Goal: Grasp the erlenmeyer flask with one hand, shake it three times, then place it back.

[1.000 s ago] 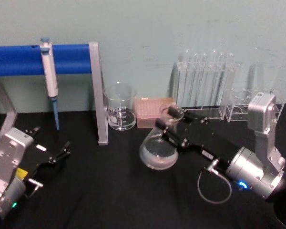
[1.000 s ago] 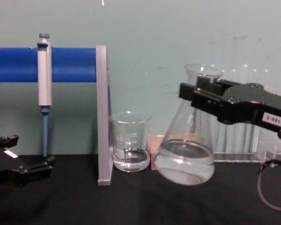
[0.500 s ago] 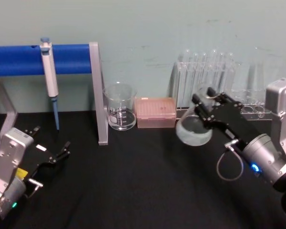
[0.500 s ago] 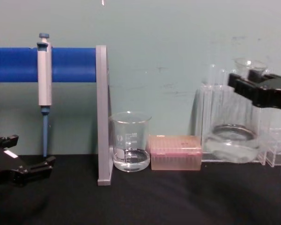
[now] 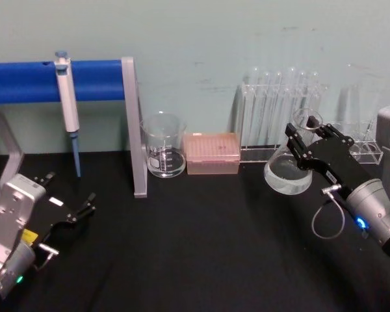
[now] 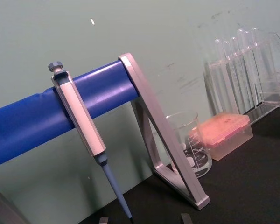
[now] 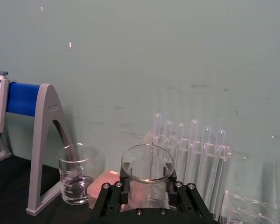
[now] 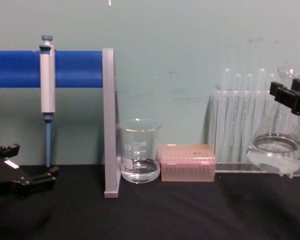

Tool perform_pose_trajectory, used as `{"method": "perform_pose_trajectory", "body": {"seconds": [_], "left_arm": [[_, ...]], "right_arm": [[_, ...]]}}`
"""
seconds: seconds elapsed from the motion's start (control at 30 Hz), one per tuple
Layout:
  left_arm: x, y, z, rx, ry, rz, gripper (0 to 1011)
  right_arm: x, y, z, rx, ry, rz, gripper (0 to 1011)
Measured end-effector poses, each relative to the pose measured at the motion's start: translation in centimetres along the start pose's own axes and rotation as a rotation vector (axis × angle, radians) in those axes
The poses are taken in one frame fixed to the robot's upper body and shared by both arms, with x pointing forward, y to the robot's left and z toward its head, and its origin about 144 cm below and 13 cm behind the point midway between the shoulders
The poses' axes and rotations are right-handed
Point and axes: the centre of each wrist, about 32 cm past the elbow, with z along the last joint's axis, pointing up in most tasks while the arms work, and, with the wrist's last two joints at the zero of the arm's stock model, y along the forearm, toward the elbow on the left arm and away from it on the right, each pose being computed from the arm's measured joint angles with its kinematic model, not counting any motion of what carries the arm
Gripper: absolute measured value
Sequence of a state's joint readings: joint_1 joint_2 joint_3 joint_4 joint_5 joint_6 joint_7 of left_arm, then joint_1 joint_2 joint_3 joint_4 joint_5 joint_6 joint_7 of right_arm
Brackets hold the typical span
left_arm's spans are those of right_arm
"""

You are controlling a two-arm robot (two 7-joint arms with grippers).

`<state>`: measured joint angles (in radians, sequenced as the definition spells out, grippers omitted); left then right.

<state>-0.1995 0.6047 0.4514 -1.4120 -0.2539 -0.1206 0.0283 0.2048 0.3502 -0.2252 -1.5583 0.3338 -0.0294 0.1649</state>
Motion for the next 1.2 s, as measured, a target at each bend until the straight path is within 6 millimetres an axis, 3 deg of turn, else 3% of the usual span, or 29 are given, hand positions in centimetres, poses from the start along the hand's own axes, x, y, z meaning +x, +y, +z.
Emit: {"method": "perform_pose_trajectory", "body": {"seconds": [0.43, 1.2], "left_arm": [[0.0, 0.0, 0.0, 0.000, 0.000, 0.000, 1001], [0.0, 0.0, 0.0, 0.000, 0.000, 0.000, 1001]], "right_arm": [[-0.5, 0.2, 0.2, 0.002, 0.001, 0.097, 449], [-2.0, 0.3, 0.6, 0.050, -0.006, 0.544, 449]]}}
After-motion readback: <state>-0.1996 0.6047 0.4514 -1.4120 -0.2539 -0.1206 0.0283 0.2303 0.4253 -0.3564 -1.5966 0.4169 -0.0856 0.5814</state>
